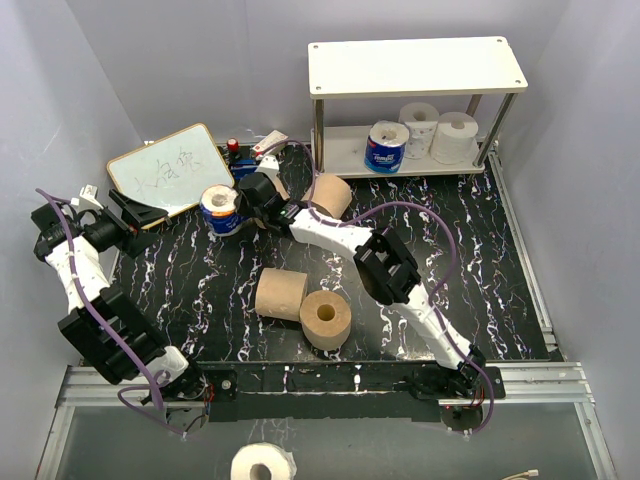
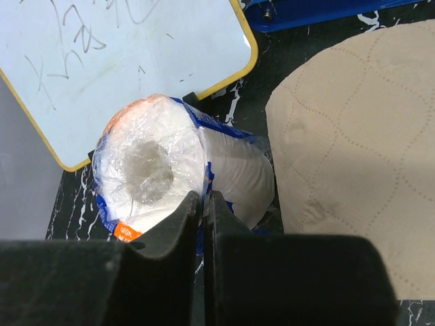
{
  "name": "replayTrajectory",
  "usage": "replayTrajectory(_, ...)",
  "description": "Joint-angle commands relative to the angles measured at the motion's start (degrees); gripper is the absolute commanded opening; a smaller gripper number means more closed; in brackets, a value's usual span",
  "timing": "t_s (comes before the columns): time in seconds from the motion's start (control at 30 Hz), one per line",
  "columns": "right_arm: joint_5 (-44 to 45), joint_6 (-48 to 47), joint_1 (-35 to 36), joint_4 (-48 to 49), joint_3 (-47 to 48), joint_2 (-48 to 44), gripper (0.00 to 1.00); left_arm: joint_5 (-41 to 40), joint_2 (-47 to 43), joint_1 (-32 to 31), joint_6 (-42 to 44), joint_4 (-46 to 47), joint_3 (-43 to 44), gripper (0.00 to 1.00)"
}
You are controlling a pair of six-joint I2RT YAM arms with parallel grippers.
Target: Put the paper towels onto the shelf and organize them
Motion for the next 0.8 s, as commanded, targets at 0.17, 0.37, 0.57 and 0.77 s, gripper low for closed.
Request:
replayTrajectory(0.17, 5.56, -4.4, -0.01, -7.52, -7.18, -12.57, 0.0, 1.1, 0.26, 0.1, 1.26, -0.68, -0.3, 0.98)
replayTrajectory(0.37, 7.48, -6.09, -0.86, -9.79, -15.27, -21.84, 0.0, 1.22, 0.16, 0.11, 0.59, 0.45, -1.03, 0.98)
replayTrajectory(0.57, 5.76, -6.76, -1.24, -14.73, -21.61, -28.28, 0.0, 1.22, -0.12, 0.12, 0.75, 0.12, -0.83, 0.98)
replayTrajectory(0.77, 8.25, -6.49, -2.27, -15.07, -30.99, -35.81, 0.0, 1.7, -0.71, 0.09, -0.46, 1.44, -1.75, 0.98)
